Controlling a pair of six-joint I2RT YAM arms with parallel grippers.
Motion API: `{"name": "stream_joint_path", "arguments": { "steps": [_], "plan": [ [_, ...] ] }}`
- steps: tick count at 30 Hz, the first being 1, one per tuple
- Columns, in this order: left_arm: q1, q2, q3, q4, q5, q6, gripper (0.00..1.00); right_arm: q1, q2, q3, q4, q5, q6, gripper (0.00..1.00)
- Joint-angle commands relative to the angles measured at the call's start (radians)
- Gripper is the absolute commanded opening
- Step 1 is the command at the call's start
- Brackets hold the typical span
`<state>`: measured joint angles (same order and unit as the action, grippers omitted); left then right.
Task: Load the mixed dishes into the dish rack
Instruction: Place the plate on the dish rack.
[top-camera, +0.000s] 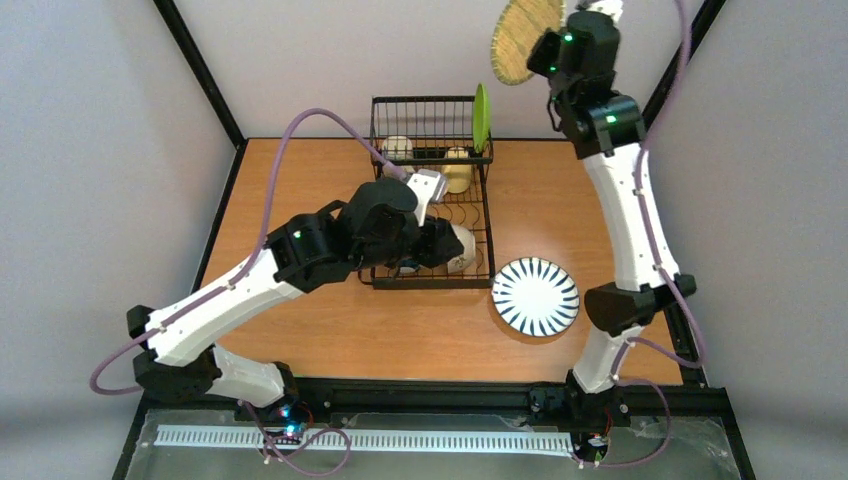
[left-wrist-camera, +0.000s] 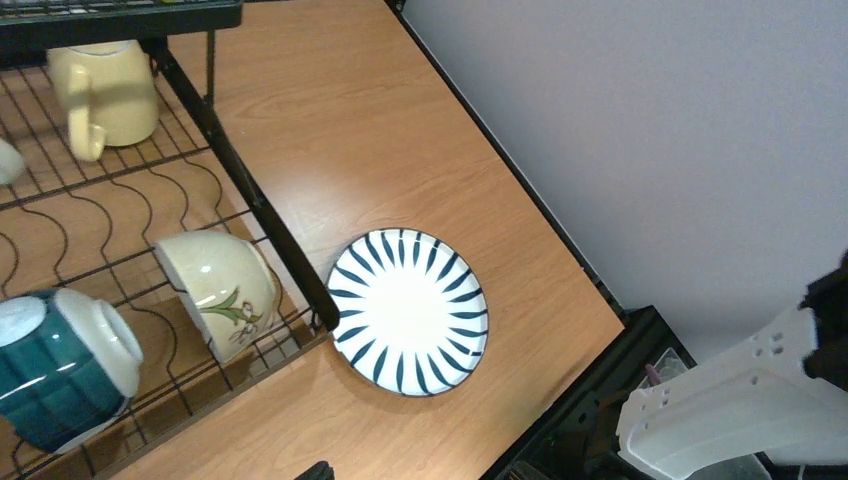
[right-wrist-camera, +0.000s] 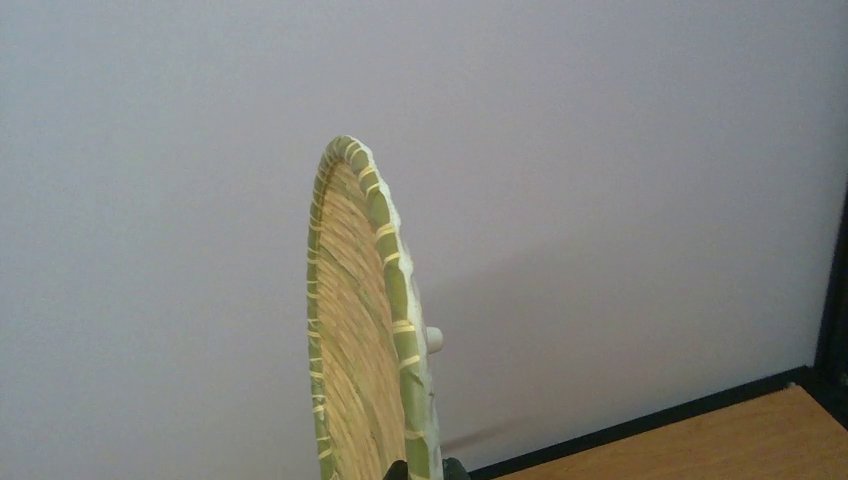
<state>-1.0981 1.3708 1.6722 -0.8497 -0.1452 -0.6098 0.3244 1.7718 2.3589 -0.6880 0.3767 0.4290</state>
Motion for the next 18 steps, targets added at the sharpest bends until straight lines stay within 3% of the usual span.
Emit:
{"name": "stream_joint_path", "arguments": {
  "steps": [1,18],
  "plan": [
    [-0.01,-0.074,-0.032,-0.031,-0.055,-0.019,1.0,0.103,0.071,0.104,0.006,0.139,-0.161,0.02],
    [-0.011,-0.235,-0.132,-0.093,-0.104,-0.033,1.0,0.364,0.232,0.105,0.226,0.507,-0.532,0.02]
  ]
}}
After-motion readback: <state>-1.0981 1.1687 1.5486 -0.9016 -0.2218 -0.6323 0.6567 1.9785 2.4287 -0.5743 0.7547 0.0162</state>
